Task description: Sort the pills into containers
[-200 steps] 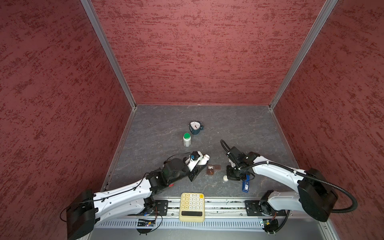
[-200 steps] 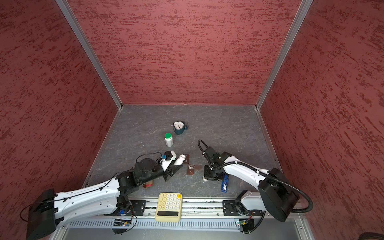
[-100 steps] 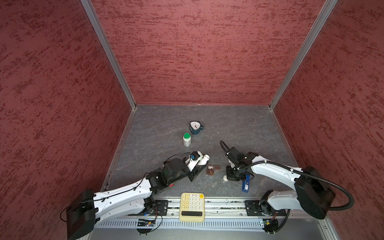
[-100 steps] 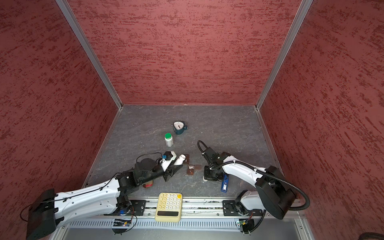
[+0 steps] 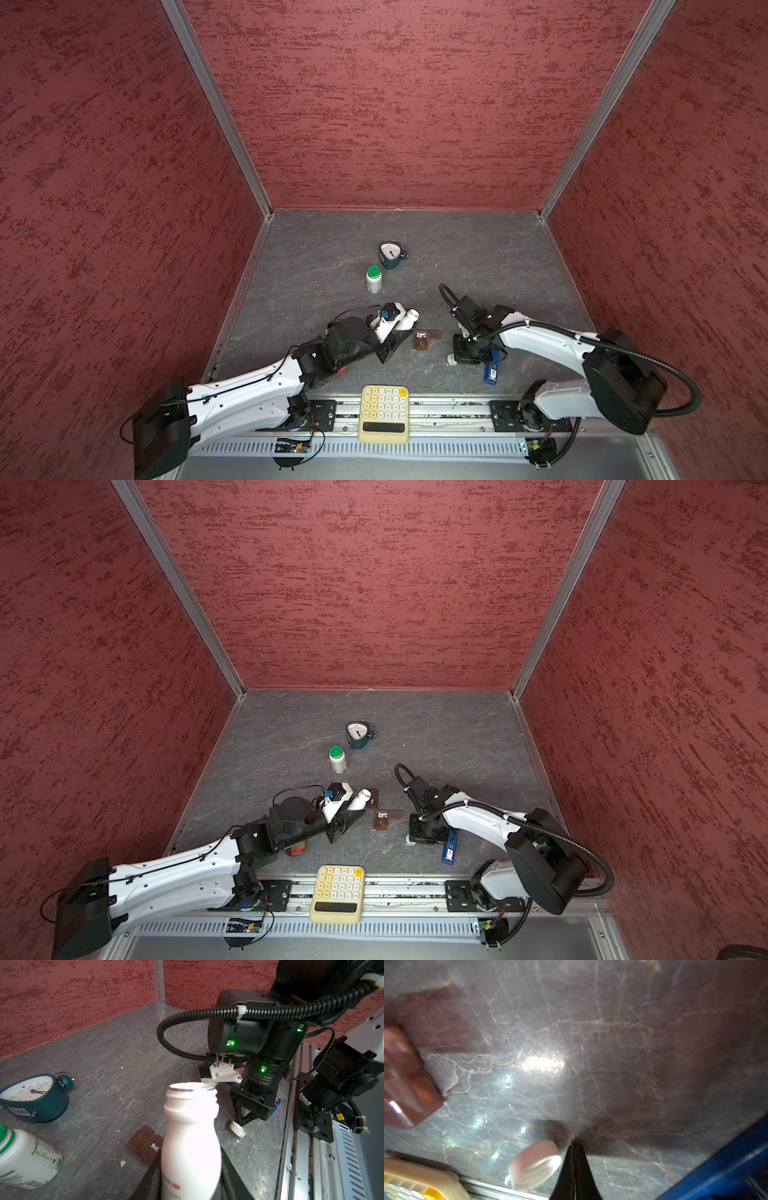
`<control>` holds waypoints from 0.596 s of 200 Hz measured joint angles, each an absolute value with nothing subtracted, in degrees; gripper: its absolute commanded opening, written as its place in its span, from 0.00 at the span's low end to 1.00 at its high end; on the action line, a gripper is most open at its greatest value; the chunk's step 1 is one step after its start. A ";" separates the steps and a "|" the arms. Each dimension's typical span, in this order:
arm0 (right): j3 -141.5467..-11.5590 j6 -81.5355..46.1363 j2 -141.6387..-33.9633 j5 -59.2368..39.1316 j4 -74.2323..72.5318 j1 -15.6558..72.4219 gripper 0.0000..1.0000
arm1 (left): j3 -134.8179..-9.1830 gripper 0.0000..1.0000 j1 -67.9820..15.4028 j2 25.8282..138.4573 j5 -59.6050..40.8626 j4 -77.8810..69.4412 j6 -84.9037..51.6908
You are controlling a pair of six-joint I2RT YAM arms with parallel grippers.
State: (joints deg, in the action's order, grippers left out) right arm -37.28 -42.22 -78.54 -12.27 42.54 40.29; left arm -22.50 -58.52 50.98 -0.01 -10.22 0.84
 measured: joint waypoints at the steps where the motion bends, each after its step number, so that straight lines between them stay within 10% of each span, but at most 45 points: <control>1: -37.28 -42.22 -78.54 -12.27 42.54 40.29 0.06 | -22.50 0.00 -58.52 50.98 -0.01 -10.22 0.84; 119: -39.11 -41.56 -75.92 -13.87 42.54 40.25 0.22 | -22.50 0.00 -58.52 50.98 -0.01 -10.20 0.84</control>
